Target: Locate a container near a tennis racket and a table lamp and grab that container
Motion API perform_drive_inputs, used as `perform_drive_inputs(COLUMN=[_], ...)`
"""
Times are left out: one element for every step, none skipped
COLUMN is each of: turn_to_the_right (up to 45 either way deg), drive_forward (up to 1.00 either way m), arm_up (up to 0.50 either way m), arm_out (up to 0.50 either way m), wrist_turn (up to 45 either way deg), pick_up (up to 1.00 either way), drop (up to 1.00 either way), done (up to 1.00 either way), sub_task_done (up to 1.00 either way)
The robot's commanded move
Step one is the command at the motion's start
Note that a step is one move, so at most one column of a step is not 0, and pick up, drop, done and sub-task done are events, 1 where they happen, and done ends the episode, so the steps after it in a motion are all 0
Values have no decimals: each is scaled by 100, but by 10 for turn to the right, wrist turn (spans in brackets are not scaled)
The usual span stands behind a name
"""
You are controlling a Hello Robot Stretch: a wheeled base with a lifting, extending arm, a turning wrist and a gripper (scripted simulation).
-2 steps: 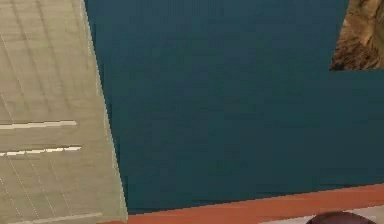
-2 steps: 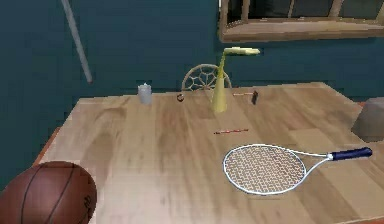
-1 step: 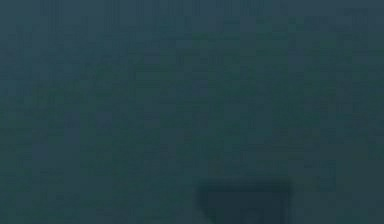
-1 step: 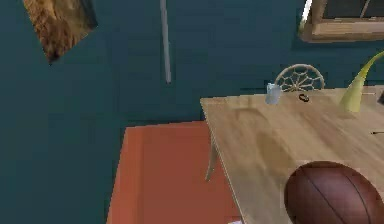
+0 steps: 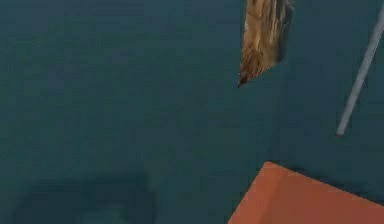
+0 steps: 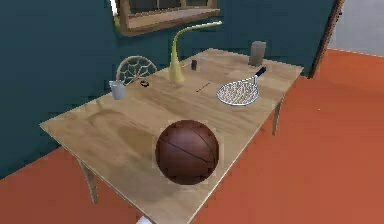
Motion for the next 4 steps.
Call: perform_drive_inputs(turn_to_the_right=[330, 0, -210, 0], drive_forward=[0, 70, 0, 0], arm_up=[0, 0, 0, 50], arm_out=[0, 0, 0, 0], wrist_turn=[0, 0, 0, 0], pick_up=[0, 0, 0, 0], drop=[0, 0, 0, 0], done=[0, 0, 0, 0], sub_task_done=[0, 0, 0, 0])
